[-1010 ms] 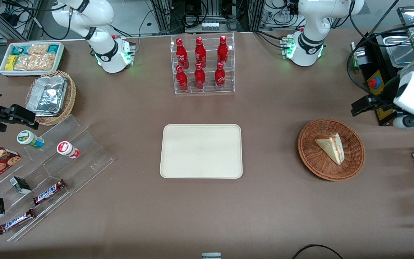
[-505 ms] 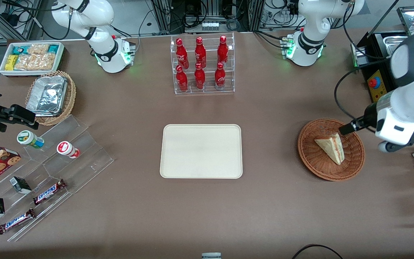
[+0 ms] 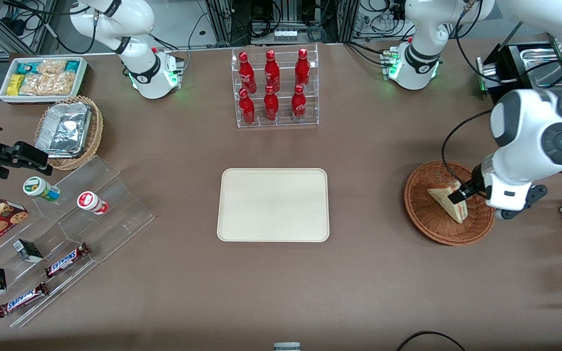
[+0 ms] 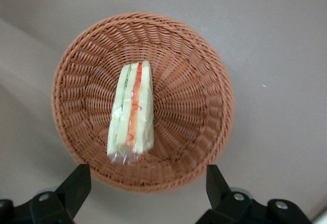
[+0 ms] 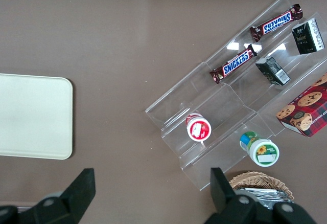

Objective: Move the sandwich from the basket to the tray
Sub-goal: 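Close the left gripper on the wrapped sandwich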

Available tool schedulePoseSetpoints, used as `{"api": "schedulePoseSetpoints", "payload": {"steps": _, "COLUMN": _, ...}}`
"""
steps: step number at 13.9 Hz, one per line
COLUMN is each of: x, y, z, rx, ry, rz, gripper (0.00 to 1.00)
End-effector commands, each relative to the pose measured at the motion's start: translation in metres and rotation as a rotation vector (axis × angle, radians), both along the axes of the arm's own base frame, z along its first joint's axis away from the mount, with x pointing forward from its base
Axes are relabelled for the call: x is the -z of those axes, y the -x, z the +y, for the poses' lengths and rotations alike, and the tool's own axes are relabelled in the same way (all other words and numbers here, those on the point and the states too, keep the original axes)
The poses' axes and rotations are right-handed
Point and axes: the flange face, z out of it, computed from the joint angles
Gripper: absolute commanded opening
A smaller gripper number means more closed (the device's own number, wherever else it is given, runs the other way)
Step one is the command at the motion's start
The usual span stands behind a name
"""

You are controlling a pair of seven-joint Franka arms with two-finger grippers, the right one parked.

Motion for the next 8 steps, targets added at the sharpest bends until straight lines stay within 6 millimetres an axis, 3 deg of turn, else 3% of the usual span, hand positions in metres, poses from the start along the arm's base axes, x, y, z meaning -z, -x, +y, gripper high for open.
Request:
{"api": "schedulePoseSetpoints", "payload": {"steps": 1, "x": 0.030, "y": 0.015, "z": 0.014, "rx": -0.026, "ry": -0.011, "rz": -0.010, "gripper": 1.00}}
{"api": "schedulePoseSetpoints", "payload": {"steps": 5, "x": 0.077, "y": 0.027, "z": 0.017, "rx": -0.028, "ry": -0.010, "rz": -0.007, "gripper": 1.00}}
{"api": "schedulePoseSetpoints", "payload": {"steps": 8, "x": 0.096, "y": 0.040, "z": 0.023, "rx": -0.020, "ry": -0.019, "rz": -0.001, "gripper": 1.00}}
